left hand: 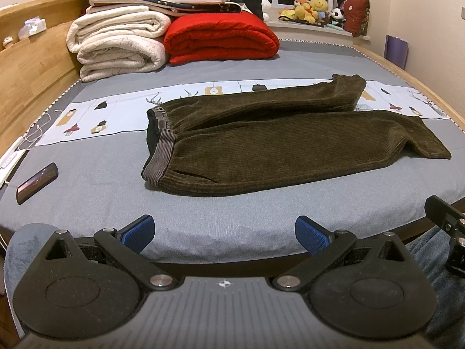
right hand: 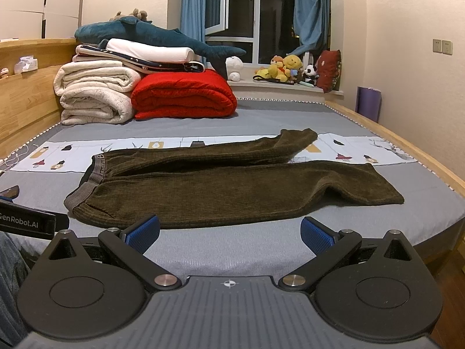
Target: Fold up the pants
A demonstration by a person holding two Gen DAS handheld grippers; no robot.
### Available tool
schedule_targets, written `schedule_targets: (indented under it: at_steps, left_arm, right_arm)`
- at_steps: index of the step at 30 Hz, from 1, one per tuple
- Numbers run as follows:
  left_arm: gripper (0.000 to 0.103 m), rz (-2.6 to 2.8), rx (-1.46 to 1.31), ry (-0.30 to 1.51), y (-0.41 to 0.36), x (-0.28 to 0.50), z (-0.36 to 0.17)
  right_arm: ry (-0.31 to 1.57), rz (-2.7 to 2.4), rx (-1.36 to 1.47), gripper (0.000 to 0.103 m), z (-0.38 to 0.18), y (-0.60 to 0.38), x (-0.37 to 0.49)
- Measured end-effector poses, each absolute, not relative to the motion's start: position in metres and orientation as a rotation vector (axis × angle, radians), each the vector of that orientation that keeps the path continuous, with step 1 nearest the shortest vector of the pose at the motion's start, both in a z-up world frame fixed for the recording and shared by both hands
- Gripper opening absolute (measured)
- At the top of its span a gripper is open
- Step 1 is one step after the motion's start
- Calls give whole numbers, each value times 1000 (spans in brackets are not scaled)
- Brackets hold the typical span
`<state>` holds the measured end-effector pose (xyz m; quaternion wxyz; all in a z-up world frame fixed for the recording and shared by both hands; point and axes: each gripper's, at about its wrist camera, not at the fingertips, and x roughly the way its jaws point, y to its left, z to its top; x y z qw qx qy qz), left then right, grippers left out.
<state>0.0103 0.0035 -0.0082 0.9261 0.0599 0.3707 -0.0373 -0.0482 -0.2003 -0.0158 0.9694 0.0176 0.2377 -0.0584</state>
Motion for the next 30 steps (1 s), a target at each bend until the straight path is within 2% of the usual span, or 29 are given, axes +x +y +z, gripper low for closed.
schedule_targets:
  at_steps: [7,13,20,27,30]
  left_arm:
    - [103,-124,100,798,14,29,-16]
    - [103,6,69,809,61,81,-37]
    - [103,54,-162,878,150,183,-78]
    - [103,79,-195,936,208,320,-93]
    - [103,73,-212,1009,219,360,-110]
  right_arm:
    - [494,-122,39,102,-21,-200,-39]
    - [544,-83,113,102,-31,-202,-3]
    - [635,68,50,102,-45,-179,98]
    - [784,231,76,102,-105,-124,184]
    - [787,328,30,102,-131,-81,207]
